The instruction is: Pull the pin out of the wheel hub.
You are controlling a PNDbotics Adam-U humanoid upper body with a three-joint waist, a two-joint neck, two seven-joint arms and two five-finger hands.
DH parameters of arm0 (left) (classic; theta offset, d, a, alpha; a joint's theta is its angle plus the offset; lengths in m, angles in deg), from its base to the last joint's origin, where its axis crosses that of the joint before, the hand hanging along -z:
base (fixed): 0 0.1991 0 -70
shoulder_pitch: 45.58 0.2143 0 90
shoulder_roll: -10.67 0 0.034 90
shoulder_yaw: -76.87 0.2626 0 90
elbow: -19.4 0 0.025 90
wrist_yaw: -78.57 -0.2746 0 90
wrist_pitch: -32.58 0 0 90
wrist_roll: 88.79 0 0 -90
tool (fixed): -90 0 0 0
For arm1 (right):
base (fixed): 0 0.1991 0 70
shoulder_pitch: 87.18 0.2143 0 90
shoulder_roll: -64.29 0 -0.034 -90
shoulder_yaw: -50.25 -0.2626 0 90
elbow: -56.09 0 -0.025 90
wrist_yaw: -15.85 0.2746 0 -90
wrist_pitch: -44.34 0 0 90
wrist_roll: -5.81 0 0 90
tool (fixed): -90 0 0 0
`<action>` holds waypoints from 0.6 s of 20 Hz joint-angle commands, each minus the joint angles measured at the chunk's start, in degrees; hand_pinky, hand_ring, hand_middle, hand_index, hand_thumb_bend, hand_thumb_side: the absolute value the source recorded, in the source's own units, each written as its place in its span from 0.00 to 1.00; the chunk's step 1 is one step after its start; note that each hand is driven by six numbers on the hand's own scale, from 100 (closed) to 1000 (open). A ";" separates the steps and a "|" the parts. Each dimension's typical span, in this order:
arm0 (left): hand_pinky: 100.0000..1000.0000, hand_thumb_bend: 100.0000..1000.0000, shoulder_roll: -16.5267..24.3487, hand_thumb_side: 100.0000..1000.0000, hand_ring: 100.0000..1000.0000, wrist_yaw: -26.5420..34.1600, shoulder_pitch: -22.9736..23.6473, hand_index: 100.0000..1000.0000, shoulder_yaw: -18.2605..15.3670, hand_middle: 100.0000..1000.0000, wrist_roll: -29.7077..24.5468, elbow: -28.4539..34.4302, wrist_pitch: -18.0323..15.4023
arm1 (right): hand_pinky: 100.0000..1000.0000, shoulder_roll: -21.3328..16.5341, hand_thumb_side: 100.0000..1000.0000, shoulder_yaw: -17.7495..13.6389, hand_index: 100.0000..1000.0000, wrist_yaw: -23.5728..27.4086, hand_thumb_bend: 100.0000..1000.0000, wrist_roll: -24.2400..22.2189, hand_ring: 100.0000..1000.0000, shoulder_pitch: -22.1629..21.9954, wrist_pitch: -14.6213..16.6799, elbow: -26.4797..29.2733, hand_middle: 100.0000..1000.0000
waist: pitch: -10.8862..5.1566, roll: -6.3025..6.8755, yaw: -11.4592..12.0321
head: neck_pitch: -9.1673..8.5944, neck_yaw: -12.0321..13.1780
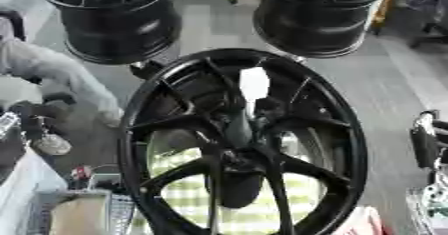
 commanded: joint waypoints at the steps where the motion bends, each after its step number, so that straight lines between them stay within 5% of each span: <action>1: 0.70 0.00 0.58 0.88 0.56 0.17 -0.38 0.70 0.04 0.57 -0.08 1.31 -0.03 | 0.53 -0.61 0.51 -0.13 0.89 -0.19 0.00 0.04 0.56 0.23 0.07 1.31 0.60 | -0.51 0.05 -0.01 | -0.15 -0.01; 12: 0.70 0.00 0.56 0.88 0.56 0.16 -0.32 0.70 0.04 0.57 -0.11 1.35 0.01 | 0.53 -0.77 0.50 -0.13 0.89 -0.27 0.00 0.00 0.56 0.15 -0.03 1.39 0.60 | -0.53 0.03 0.01 | -0.15 0.03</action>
